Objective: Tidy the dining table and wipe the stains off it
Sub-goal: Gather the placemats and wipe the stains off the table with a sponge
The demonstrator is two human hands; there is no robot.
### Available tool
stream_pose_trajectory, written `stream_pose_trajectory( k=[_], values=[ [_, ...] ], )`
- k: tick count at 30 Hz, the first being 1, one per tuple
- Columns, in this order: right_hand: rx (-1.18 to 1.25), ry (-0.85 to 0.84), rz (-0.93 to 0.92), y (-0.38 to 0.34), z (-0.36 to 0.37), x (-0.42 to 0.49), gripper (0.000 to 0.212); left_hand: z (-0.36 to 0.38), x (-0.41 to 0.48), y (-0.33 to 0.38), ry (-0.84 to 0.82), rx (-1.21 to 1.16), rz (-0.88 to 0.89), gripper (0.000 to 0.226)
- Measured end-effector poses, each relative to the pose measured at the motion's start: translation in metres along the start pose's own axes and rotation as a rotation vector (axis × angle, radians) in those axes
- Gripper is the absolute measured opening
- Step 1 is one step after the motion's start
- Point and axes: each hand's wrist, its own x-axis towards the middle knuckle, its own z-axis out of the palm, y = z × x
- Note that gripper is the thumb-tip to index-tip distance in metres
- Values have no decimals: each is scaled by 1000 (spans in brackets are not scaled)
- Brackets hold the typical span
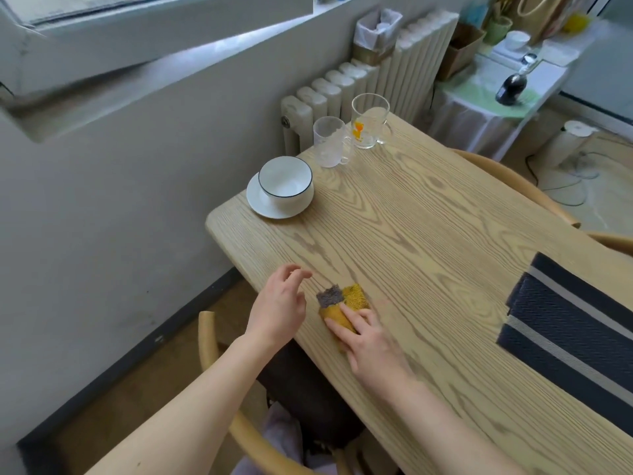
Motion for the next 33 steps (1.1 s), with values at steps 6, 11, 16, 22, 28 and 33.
stream_pose_trajectory(
  k=[6,11,16,22,28,33],
  values=[
    [-42,97,346,58,-21,9,56,-1,0,-9,-26,-2,-7,37],
    [44,85,681,76,-43,13,64,-1,1,-8,-46,-18,-20,37],
    [-27,-27,242,-4,-16,19,67,3,3,-1,-65,-34,6,36],
    [-33,-34,197,21,-13,22,70,-1,9,2,-75,-21,32,37],
    [78,109,811,108,-56,2,64,-3,8,-2,-65,-28,14,37],
    [27,41,564,48,-34,36,65,-3,4,-10,-66,-12,-8,37]
  ],
)
